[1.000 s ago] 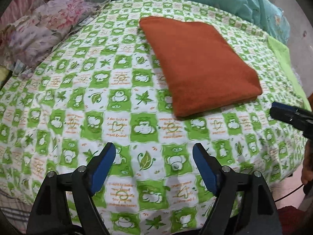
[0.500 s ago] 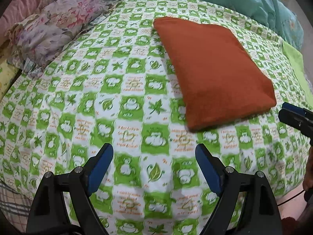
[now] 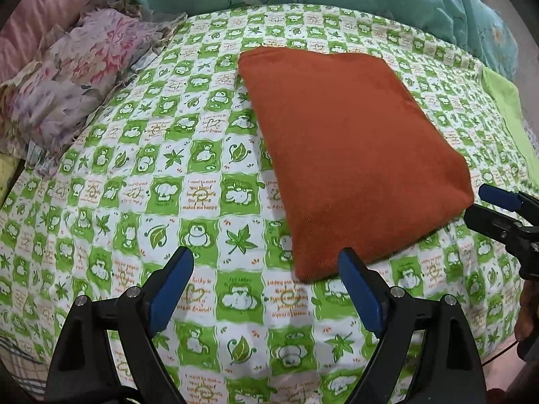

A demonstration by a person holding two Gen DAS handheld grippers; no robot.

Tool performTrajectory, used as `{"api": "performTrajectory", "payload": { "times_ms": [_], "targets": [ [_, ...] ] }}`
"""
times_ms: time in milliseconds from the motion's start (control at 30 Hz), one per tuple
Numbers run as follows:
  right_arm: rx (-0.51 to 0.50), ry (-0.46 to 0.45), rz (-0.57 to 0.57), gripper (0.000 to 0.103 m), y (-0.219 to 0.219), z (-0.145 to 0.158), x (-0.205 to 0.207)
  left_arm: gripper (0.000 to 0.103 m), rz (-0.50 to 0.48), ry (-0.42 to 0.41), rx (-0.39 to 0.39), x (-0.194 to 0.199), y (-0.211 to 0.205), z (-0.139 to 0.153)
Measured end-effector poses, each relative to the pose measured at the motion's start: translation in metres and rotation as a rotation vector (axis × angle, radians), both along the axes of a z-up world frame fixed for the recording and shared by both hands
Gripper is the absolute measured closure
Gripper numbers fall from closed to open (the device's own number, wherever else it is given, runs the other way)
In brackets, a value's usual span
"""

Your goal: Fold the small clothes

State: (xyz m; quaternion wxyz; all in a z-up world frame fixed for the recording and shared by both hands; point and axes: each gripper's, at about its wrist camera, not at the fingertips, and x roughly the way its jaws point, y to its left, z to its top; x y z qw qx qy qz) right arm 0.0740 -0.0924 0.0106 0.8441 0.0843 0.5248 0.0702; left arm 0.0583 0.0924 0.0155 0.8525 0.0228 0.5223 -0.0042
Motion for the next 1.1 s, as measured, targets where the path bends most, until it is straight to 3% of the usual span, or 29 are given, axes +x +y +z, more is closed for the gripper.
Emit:
{"api": "performTrajectory", "payload": {
  "times_ms": [333,1100],
  "targets": [
    [-0.012,-0.005,0.048,0.016,0.011,-0.009,0.023,0.014,0.015,-0.012,0.049,0.018,-0.001,-0.006],
    [-0.011,0.014,0.051,0.016,0.016,-0.026,0.051,0.014,0.030,-0.045,0.076,0.040,0.000,-0.011]
  ]
}}
